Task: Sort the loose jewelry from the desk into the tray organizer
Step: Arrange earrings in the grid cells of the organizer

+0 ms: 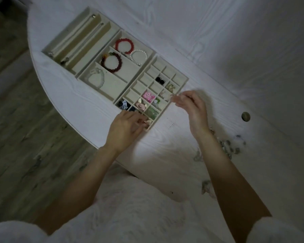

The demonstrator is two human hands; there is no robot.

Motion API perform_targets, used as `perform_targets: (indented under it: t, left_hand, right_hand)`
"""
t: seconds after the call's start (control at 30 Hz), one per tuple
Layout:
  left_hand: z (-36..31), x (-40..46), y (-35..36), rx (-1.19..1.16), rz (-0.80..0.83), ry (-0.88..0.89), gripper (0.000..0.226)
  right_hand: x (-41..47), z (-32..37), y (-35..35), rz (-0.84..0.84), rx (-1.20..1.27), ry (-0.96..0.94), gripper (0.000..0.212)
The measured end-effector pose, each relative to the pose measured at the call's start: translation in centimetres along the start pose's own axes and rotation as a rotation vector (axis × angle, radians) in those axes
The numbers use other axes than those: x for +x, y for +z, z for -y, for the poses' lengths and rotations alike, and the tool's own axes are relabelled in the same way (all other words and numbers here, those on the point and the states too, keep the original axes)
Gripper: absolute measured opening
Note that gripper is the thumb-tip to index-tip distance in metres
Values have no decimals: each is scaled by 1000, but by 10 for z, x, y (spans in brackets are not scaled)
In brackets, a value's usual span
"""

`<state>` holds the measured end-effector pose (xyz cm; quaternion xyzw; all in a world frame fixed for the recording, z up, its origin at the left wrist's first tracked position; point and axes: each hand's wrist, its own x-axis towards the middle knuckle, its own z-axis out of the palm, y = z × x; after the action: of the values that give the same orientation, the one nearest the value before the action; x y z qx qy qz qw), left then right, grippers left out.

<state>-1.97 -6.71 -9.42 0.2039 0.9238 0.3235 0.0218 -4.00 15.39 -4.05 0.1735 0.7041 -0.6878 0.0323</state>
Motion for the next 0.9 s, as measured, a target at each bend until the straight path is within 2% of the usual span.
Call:
perform_targets:
  t: [0.1, 0.17, 0.37, 0.47, 0.67, 0.9]
  left_hand:
    - [9, 8, -16, -6, -89, -60, 33]
    - [21, 13, -26, 24, -133, -111, 33]
    - [47, 16, -31, 105, -141, -283, 30]
    - [48, 15, -29, 93, -125, -323, 35]
    - [50, 19, -31, 57, -98, -315, 36]
    - [50, 18, -31, 15, -90, -330, 36]
  right_hand:
    - [19, 18, 8, -38, 44, -91, 8]
    - [34, 25, 18, -6, 12, -121, 5]
    - [62, 14, 61, 214, -229, 10, 13]
    - [67, 3, 85, 337, -360, -9, 14]
    - [67, -5, 110, 429, -672, -175, 4]
    - [54, -9, 116, 416, -1064, -372, 14]
